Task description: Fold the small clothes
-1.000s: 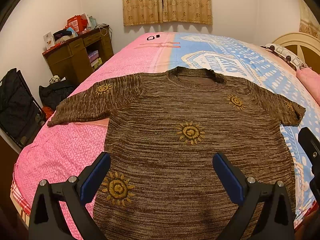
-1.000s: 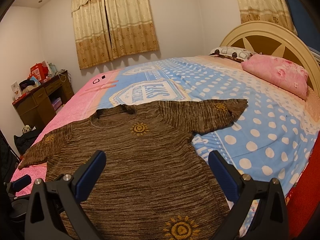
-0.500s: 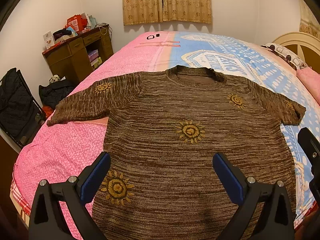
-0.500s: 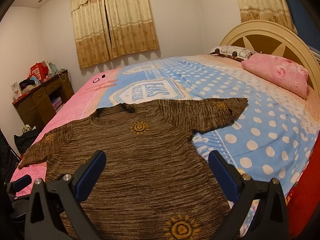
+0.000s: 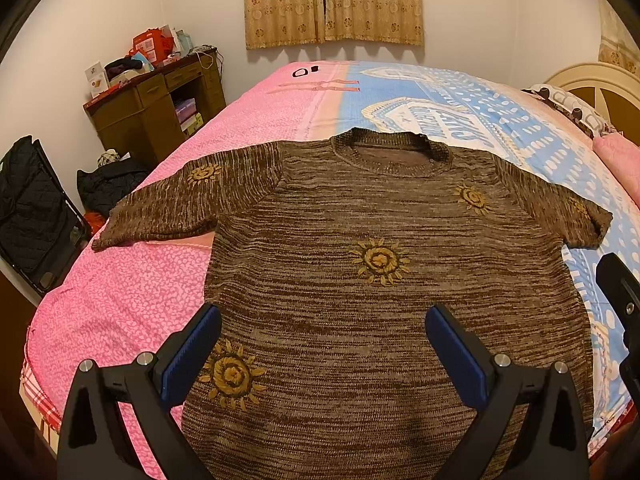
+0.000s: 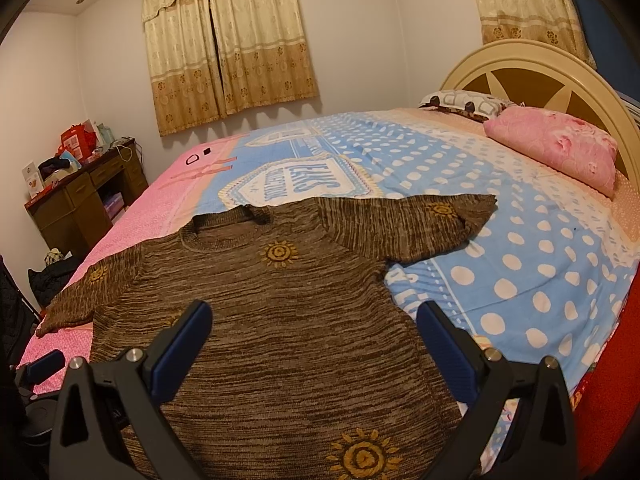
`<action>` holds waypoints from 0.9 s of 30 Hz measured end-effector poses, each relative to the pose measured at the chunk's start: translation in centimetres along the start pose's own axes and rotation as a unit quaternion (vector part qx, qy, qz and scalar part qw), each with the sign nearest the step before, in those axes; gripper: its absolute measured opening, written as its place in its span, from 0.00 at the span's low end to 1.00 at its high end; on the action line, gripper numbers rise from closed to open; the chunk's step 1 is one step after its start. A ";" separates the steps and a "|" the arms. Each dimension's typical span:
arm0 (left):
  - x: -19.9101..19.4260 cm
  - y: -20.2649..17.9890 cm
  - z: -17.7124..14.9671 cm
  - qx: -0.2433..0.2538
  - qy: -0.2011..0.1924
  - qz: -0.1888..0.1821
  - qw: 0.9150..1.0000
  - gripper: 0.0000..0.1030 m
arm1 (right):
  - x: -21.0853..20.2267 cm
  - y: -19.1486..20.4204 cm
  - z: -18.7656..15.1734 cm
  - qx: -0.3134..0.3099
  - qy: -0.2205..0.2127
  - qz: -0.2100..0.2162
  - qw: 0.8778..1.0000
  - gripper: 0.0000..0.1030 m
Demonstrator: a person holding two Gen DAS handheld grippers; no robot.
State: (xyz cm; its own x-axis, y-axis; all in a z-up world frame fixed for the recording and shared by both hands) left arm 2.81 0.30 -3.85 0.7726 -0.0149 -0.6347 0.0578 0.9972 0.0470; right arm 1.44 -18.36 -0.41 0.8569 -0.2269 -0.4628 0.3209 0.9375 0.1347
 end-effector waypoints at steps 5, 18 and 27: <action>0.8 -0.5 -0.2 0.003 0.011 0.000 1.000 0.99 | 0.4 -0.2 -0.5 -0.001 0.003 -0.002 1.000 1.00; 3.1 -1.3 0.3 0.015 0.015 -0.033 0.999 0.99 | 3.2 -6.1 0.6 0.024 0.015 -0.048 0.998 1.00; 5.6 -1.2 2.2 0.019 0.007 -0.024 1.000 0.99 | 8.8 -20.7 5.3 0.115 0.044 -0.163 0.979 1.00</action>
State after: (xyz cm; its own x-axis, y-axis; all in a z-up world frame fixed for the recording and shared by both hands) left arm 8.44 -1.11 -5.81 0.7598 -0.0618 -0.6472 0.1193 0.9918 0.0454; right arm 4.48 -41.16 -2.62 0.6592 -0.4708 -0.5863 0.6626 0.7324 0.1569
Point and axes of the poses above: each gripper's, at about its wrist camera, not at the fingertips, and x roughly the way its jaws point, y to its left, z to its top, the point moved 4 cm from there along x, roughly the way its jaws point, and after that the axes turned 7 degrees about -y, right-handed, at the moved point
